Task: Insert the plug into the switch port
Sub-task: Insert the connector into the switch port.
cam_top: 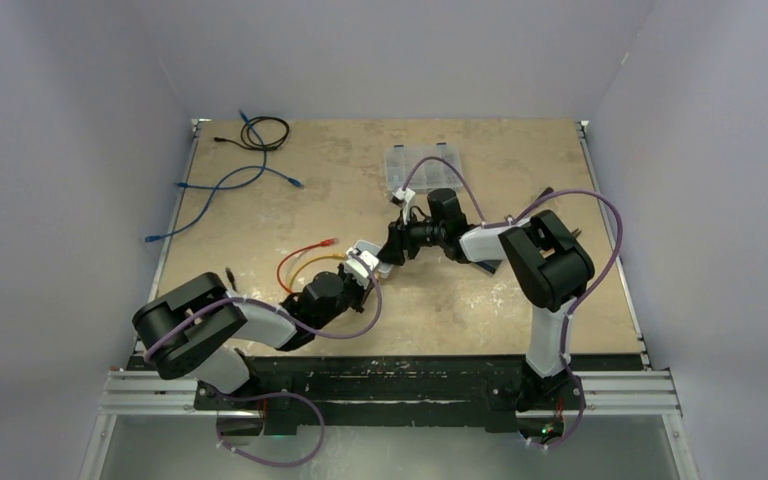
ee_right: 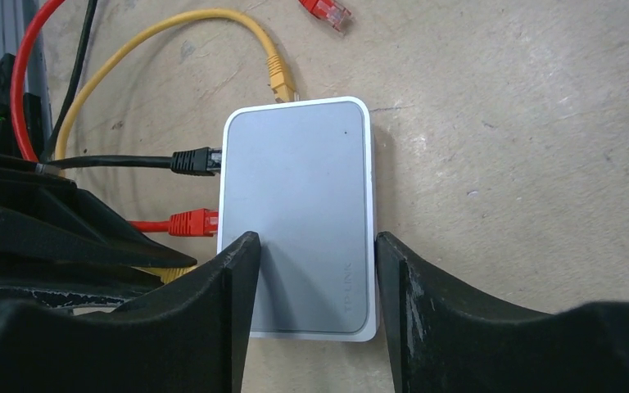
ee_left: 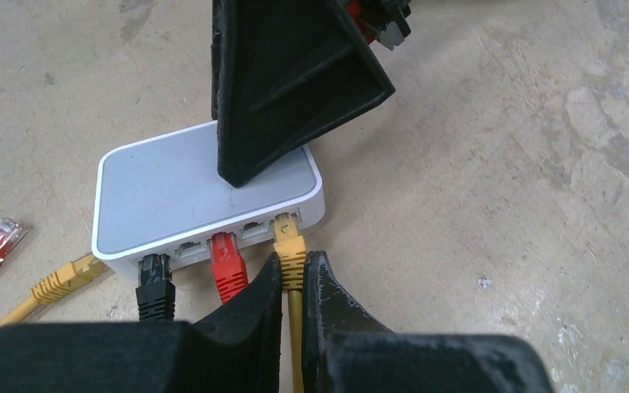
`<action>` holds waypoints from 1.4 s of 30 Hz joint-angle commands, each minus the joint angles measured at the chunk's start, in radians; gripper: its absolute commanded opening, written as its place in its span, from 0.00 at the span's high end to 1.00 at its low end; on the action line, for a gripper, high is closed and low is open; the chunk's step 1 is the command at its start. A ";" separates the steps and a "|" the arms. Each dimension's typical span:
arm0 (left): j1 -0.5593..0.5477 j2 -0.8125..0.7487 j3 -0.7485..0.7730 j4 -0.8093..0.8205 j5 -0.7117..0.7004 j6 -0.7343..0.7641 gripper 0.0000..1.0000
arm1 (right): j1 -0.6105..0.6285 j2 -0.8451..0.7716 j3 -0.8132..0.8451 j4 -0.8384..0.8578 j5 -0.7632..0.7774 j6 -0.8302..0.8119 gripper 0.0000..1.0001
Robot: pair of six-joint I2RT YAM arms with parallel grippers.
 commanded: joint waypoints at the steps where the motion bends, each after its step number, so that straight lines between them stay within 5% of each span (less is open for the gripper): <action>1: 0.010 -0.066 0.023 0.010 0.117 0.052 1.00 | 0.025 0.006 -0.005 -0.034 -0.100 0.054 0.44; 10: 0.010 0.022 0.036 -0.031 0.201 0.029 1.00 | 0.025 -0.006 -0.015 -0.027 -0.081 0.053 0.44; 15: 0.007 -0.012 0.025 -0.082 0.112 0.002 0.99 | 0.025 -0.023 -0.032 0.005 -0.042 0.060 0.42; 20: 0.003 -0.101 0.038 -0.194 0.049 0.011 0.77 | 0.025 -0.036 -0.040 0.027 0.006 0.063 0.37; 24: -0.006 -0.129 0.053 -0.272 0.024 0.017 0.70 | 0.024 -0.033 -0.034 0.026 0.036 0.056 0.34; 42: -0.084 -0.052 0.192 -0.568 -0.134 -0.092 0.69 | 0.025 -0.007 -0.010 0.001 0.086 0.034 0.35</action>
